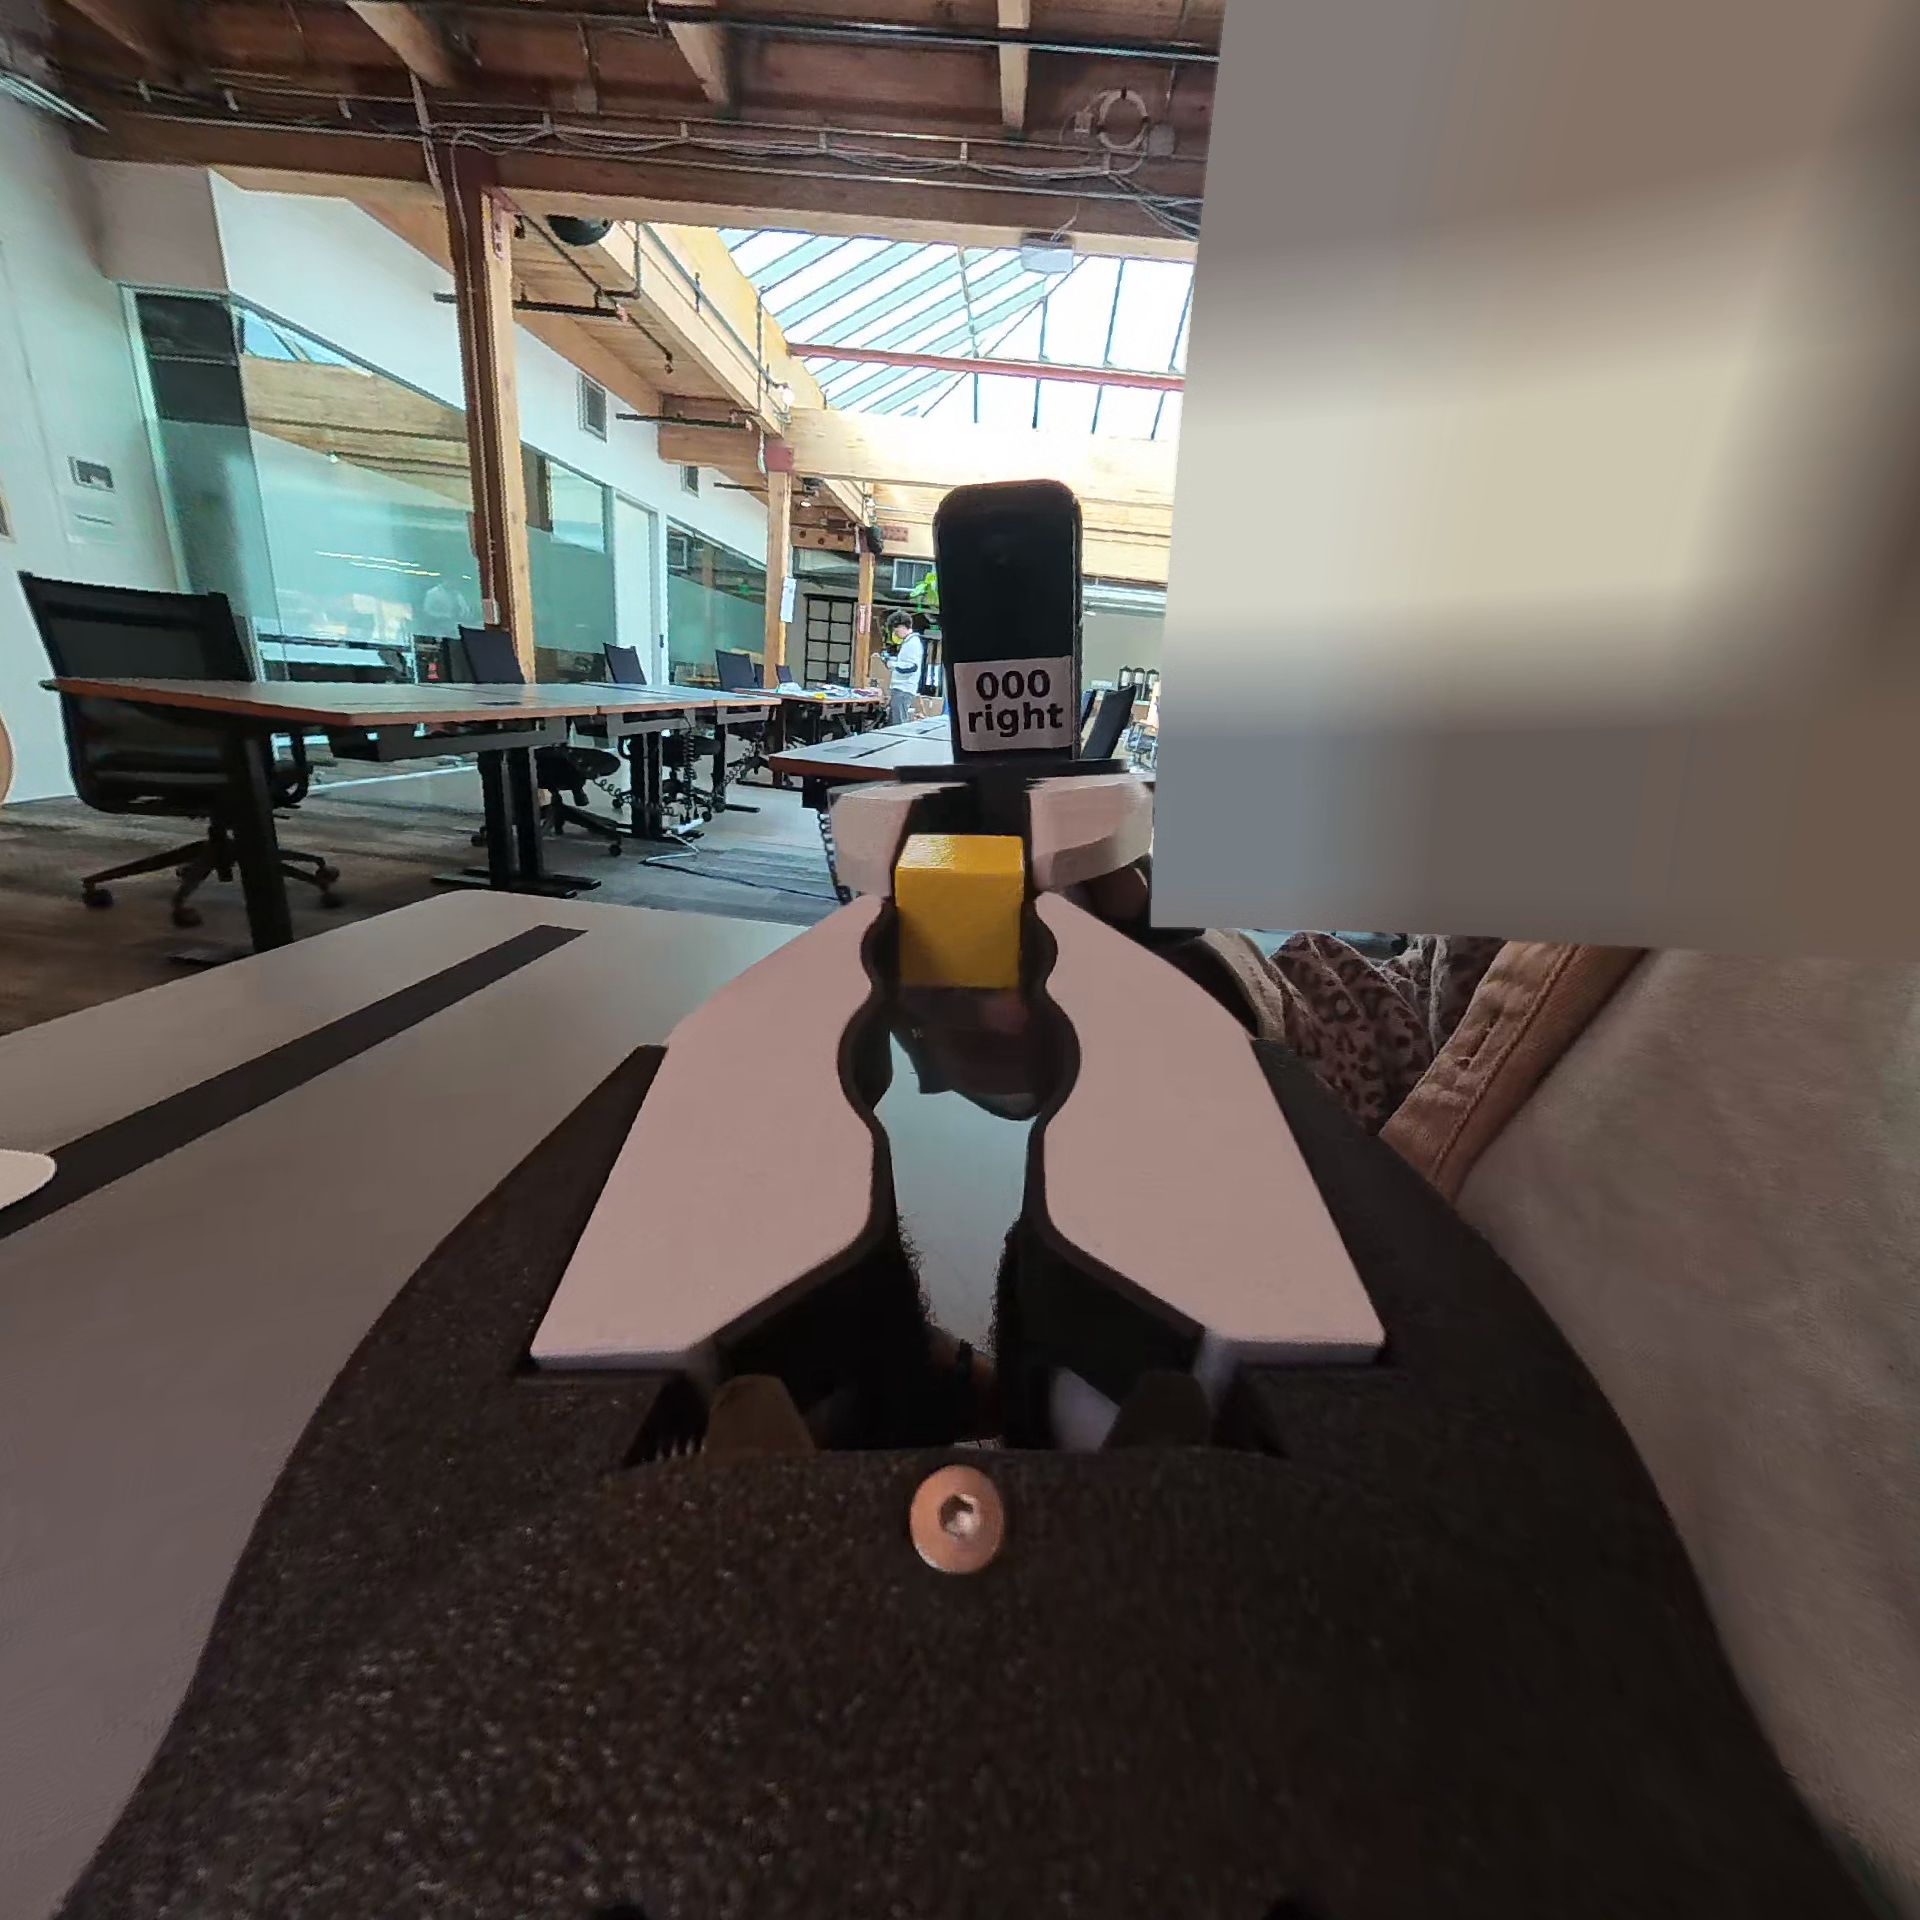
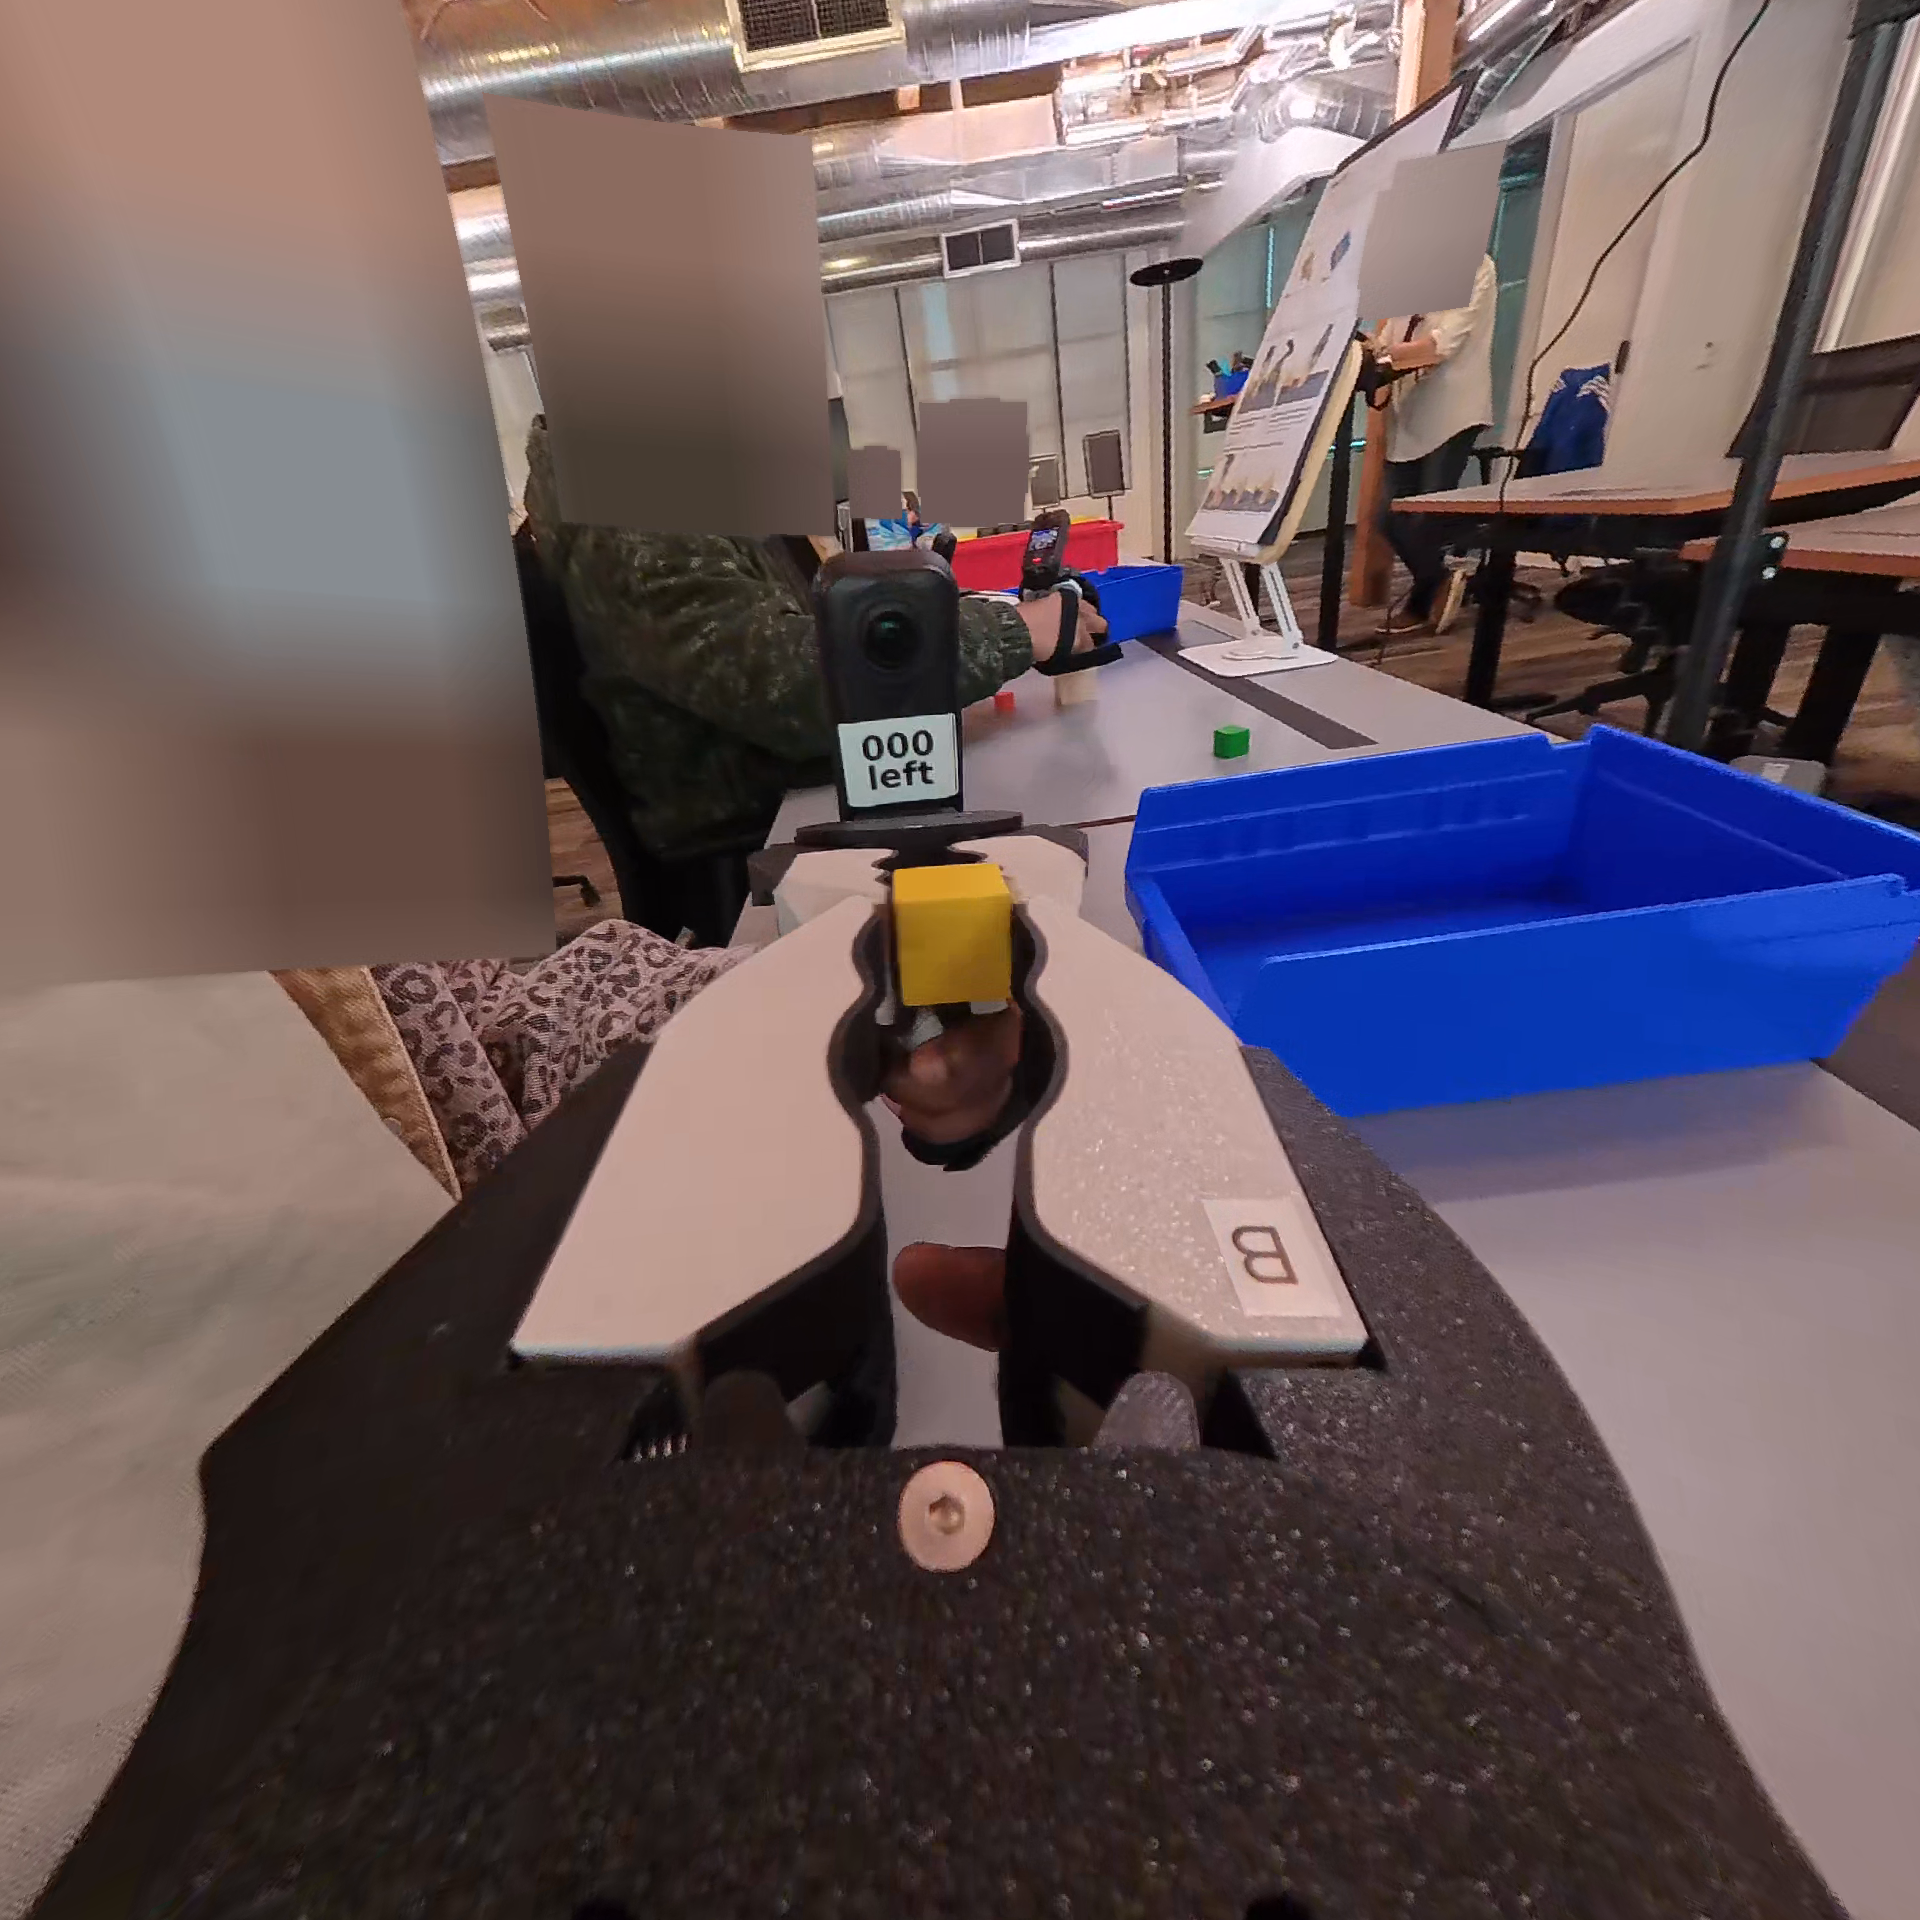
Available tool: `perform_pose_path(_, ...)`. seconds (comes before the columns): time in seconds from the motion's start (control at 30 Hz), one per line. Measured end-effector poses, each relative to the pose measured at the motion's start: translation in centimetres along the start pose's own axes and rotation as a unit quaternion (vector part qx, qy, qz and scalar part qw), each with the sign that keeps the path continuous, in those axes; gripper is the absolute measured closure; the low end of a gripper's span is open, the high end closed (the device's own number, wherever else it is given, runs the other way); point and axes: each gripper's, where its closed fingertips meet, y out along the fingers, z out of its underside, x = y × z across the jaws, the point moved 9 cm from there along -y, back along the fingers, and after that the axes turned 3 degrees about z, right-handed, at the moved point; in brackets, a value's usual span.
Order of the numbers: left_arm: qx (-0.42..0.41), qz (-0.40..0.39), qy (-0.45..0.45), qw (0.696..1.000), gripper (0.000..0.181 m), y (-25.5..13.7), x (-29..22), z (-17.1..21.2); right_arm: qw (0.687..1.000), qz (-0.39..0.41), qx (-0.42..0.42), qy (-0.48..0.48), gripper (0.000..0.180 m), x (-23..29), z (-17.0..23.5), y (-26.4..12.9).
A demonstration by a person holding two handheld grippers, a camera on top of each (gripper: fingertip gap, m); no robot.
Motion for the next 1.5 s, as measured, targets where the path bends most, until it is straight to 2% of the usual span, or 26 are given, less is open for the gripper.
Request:
perform_pose_path(0.1, 0.015, 0.006, -0.008, 1.000, 0.159, 0.1, 0.1, 0.3, 1.000, -0.001, 0.020, -0.020, 0.160, 0.1, 0.0, -0.2)
perform_pose_path(0.17, 0.047, -0.015, -0.007, 0.999, 0.151, -0.1, 0.4, 0.8, 0.998, 0.010, 0.050, -0.048, 0.160, -0.2, -0.2, -0.7)
perform_pose_path(0.2, 0.075, -0.040, 0.003, 0.996, 0.146, -0.3, 0.5, 1.2, 0.995, 0.018, 0.074, -0.061, 0.159, -0.5, -0.4, -1.1)
perform_pose_path(0.27, 0.159, -0.103, 0.029, 0.981, 0.137, -0.5, 1.0, 2.7, 0.981, 0.021, 0.181, -0.063, 0.159, -1.4, -0.2, -2.0)
perform_pose_path(0.33, 0.236, -0.128, 0.031, 0.963, 0.133, -0.4, 1.2, 4.8, 0.947, 0.045, 0.310, -0.066, 0.159, -2.7, 0.8, -2.6)
perform_pose_path(0.4, 0.287, -0.135, 0.009, 0.948, 0.131, 0.0, 1.3, 6.8, 0.897, 0.056, 0.433, -0.073, 0.159, -3.6, 2.4, -2.9)
perform_pose_path(0.47, 0.338, -0.140, -0.006, 0.931, 0.130, 0.3, 1.5, 8.2, 0.847, 0.062, 0.520, -0.086, 0.159, -4.2, 4.0, -2.7)
perform_pose_path(0.5, 0.360, -0.141, -0.006, 0.922, 0.129, 0.4, 1.6, 8.6, 0.833, 0.060, 0.542, -0.091, 0.159, -4.3, 4.7, -2.4)
perform_pose_path(0.67, 0.380, -0.139, -0.010, 0.915, 0.130, 0.2, 1.7, 9.5, 0.799, 0.069, 0.591, -0.092, 0.159, -5.2, 6.8, -1.4)
perform_pose_path(1.0, 0.375, -0.133, -0.017, 0.917, 0.130, -0.2, 1.8, 9.8, 0.777, 0.073, 0.620, -0.080, 0.159, -6.0, 8.4, -0.3)
perform_pose_path(1.5, 0.374, -0.131, -0.020, 0.918, 0.130, -0.3, 2.0, 9.8, 0.779, 0.077, 0.617, -0.079, 0.159, -6.3, 8.6, 0.0)
